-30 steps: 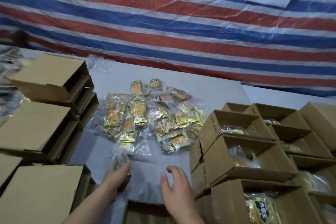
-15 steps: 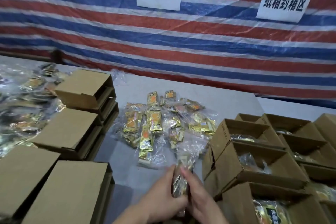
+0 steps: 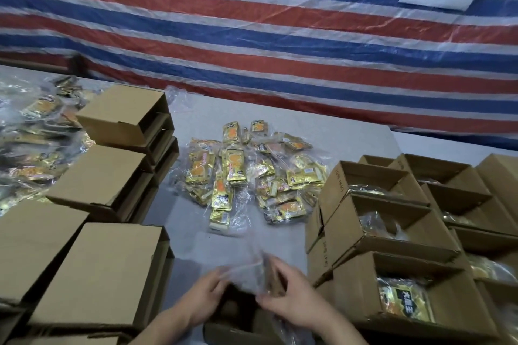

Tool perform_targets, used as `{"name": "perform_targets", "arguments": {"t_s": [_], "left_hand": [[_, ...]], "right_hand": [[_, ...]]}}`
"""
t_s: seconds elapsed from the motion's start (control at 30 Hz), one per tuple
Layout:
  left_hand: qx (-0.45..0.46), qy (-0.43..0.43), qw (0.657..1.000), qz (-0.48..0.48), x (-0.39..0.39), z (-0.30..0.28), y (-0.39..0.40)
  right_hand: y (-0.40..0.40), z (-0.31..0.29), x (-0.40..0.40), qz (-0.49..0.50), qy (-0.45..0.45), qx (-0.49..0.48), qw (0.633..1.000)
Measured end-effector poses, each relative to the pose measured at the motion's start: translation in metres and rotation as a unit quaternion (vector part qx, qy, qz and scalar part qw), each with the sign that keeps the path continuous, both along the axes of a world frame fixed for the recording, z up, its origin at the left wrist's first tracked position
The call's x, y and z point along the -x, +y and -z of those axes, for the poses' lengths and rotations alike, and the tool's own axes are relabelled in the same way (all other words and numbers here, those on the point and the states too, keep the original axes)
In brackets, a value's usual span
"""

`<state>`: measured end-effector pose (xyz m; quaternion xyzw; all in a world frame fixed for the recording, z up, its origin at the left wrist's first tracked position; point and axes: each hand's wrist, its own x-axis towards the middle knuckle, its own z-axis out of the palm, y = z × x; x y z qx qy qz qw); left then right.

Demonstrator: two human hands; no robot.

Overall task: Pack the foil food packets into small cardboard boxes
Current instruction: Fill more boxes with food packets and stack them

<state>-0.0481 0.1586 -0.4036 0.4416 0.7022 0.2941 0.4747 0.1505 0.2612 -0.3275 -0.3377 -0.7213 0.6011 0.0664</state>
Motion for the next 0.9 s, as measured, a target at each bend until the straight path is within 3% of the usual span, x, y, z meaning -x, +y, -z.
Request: {"name": "perform_targets", "arguments": {"t_s": [0.1, 0.13, 0.2, 0.3, 0.43, 0.63, 0.8, 0.9], "left_hand": [[-0.025, -0.158, 0.977, -0.139, -0.013, 0.009, 0.001], [-0.028, -0.162, 0.966, -0.201, -0.019, 0.011, 0.004], [-0.066, -0.090, 0.959, -0.262, -0.030, 0.012, 0.007], [-0.104, -0.045, 0.970, -0.217, -0.030, 0.006, 0.002], [-0.041, -0.050, 0.990, -0.128, -0.014, 0.013, -0.004], [-0.025, -0.155, 0.971, -0.180, -0.012, 0.016, -0.002], [-0.025, -0.165, 0.970, -0.178, -0.013, 0.020, -0.002], [-0.026, -0.152, 0.970, -0.186, -0.018, 0.028, -0.005]], "right_hand": [[0.002, 0.016, 0.005, -0.113, -0.091, -0.018, 0.989], [0.004, 0.021, 0.006, -0.154, -0.133, -0.030, 0.979], [0.006, 0.029, 0.010, -0.220, -0.197, -0.030, 0.955], [0.003, 0.037, 0.023, -0.248, -0.193, -0.029, 0.949], [0.001, 0.054, 0.036, -0.262, -0.192, -0.034, 0.945], [-0.003, 0.073, 0.041, -0.244, -0.160, -0.009, 0.956], [0.000, 0.086, 0.036, -0.272, -0.237, -0.051, 0.931], [-0.011, 0.104, 0.044, -0.248, -0.348, -0.093, 0.899]]}}
